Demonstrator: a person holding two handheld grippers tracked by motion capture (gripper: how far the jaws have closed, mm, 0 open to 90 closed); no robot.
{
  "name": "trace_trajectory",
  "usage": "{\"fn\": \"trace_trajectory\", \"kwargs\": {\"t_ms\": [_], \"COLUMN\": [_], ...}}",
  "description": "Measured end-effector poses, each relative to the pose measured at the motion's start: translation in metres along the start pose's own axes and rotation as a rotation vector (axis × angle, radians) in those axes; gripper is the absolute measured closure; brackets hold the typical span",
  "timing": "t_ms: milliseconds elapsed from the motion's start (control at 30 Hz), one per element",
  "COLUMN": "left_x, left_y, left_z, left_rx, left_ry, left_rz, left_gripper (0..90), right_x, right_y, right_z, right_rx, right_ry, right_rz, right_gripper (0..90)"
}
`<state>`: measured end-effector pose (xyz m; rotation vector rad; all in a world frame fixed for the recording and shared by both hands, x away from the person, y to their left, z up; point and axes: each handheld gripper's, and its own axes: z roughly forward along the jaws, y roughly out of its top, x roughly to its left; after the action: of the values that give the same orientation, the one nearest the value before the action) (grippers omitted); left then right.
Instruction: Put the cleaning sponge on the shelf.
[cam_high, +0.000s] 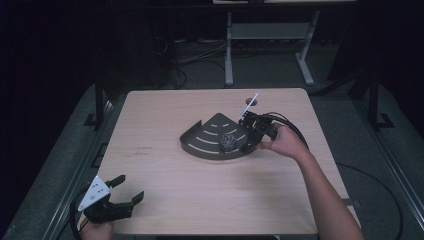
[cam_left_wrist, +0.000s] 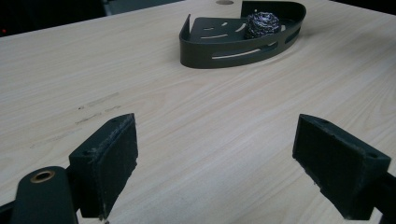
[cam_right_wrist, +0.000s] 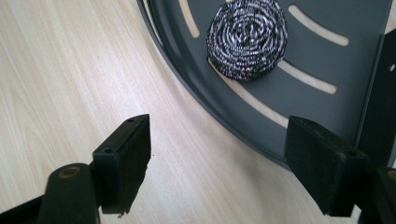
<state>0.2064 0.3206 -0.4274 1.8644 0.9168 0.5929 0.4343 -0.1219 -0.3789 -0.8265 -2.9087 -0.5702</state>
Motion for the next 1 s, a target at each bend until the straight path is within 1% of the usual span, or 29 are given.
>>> {"fn": "trace_trajectory", "kwargs": {"t_ms": [333, 567, 767, 833, 900, 1000], "left_x": [0.0, 0.0, -0.001, -0.001, -0.002, -0.002], "left_y": [0.0, 0.0, 0.0, 0.0, 0.0, 0.0], "left_z": [0.0, 0.001, 0.001, 0.001, 0.001, 0.001], "left_rx": [0.001, 0.002, 0.006, 0.001, -0.001, 0.003], "left_ry": [0.0, 0.001, 0.0, -0.004, -0.007, -0.004], "left_rz": [0.0, -0.001, 0.0, -0.002, -0.001, -0.001], "left_gripper": [13.4, 13.4, 13.4, 13.4, 13.3, 13.4], "right_x": [0.002, 0.004, 0.007, 0.007, 0.008, 0.009], "right_y": [-0.013, -0.022, -0.03, -0.033, -0.036, -0.04], "right_z": [0.0, 0.001, 0.0, 0.001, 0.003, 0.004], "right_rx": [-0.011, -0.009, -0.021, -0.025, -0.01, -0.02], "right_ry": [0.005, 0.006, 0.009, 0.011, 0.003, 0.011], "right_rz": [0.008, 0.007, 0.009, 0.005, 0.006, 0.008], "right_gripper": [22.6, 22.1, 22.1, 22.1, 21.6, 21.9]}}
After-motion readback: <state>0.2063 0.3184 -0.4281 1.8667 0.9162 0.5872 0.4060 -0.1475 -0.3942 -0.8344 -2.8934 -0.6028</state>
